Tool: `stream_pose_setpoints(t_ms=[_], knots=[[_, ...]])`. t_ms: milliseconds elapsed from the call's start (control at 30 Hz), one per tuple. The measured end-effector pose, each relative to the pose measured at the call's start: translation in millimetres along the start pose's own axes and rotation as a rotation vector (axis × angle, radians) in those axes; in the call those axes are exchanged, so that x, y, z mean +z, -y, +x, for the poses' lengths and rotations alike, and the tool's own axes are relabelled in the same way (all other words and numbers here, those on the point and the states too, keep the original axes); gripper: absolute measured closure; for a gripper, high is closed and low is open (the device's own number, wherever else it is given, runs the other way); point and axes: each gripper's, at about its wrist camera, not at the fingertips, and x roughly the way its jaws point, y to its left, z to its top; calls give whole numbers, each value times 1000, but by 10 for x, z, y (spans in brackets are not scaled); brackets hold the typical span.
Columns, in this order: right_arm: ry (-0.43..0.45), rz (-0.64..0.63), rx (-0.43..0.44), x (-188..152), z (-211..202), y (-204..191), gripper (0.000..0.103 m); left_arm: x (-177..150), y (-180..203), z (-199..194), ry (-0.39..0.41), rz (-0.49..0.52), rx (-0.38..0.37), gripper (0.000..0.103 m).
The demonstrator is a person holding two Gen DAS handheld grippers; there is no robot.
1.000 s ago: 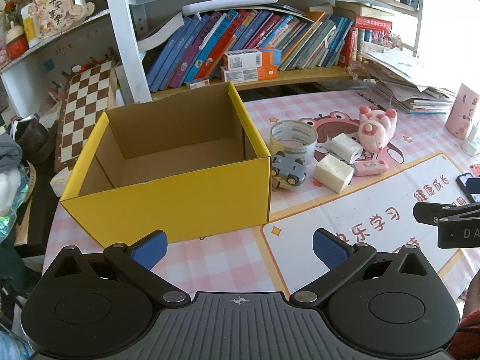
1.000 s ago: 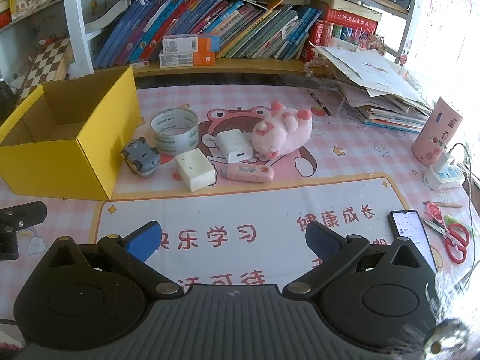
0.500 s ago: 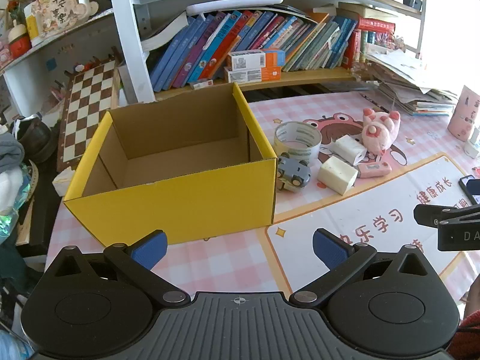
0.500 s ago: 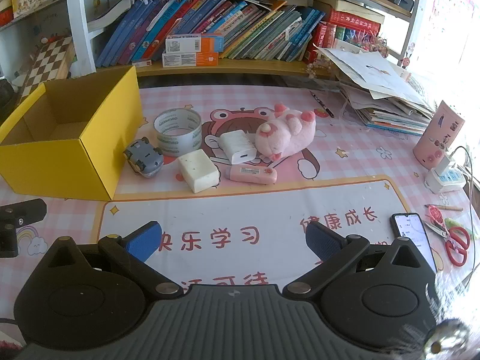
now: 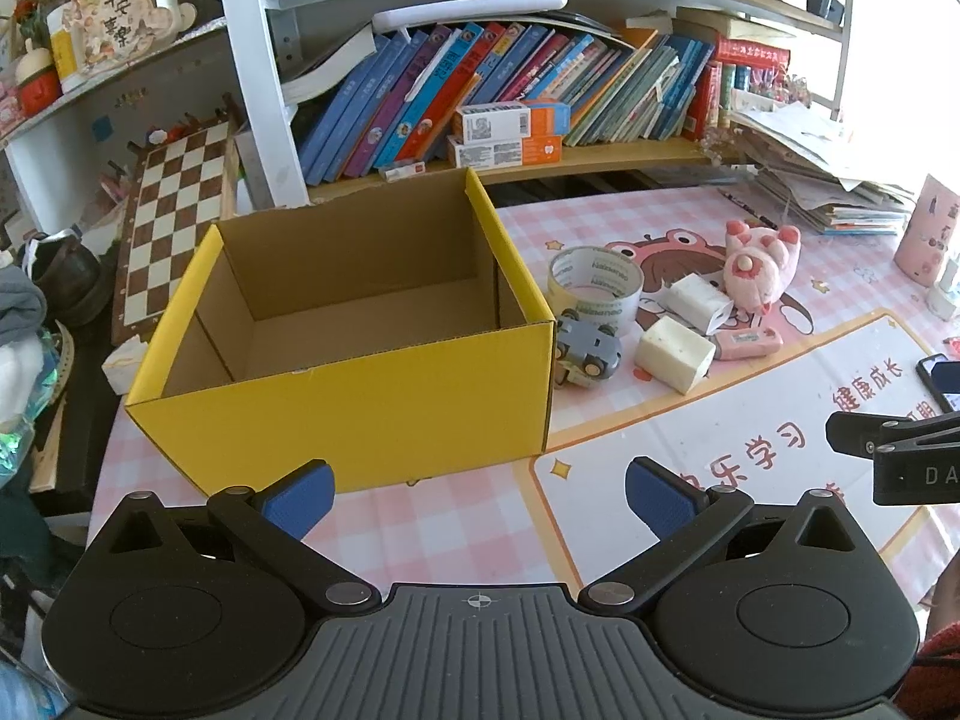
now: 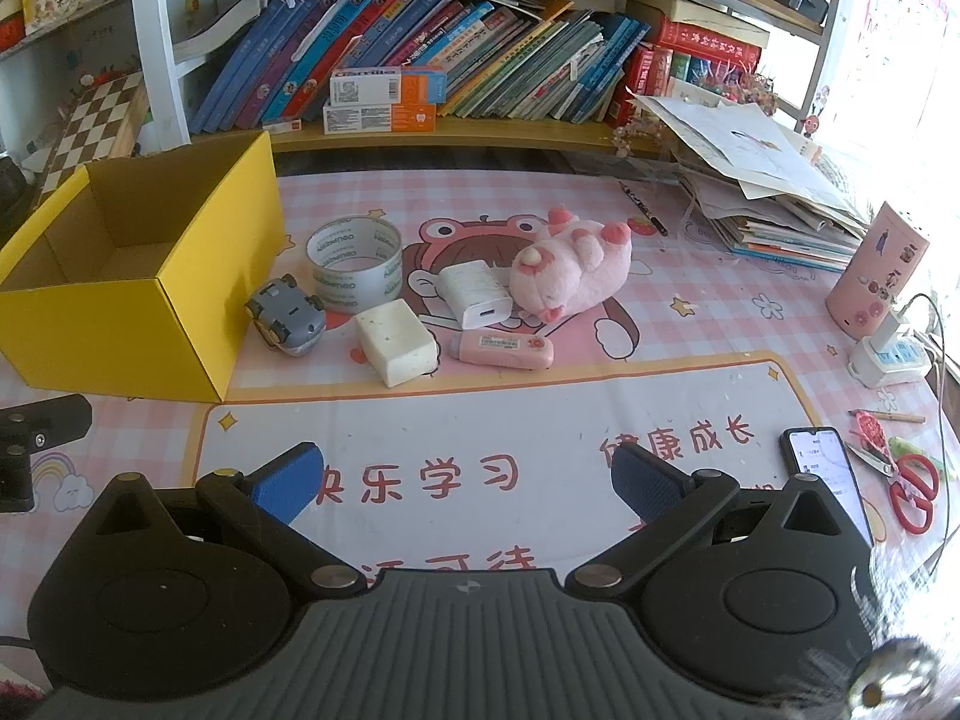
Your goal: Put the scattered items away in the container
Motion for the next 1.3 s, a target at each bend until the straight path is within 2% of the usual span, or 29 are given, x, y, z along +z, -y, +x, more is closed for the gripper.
stream_pose_setpoints(t_ms=[1300], knots=[[-31, -20, 4, 132, 185, -82, 0, 124, -89, 154, -12, -4, -10, 0]])
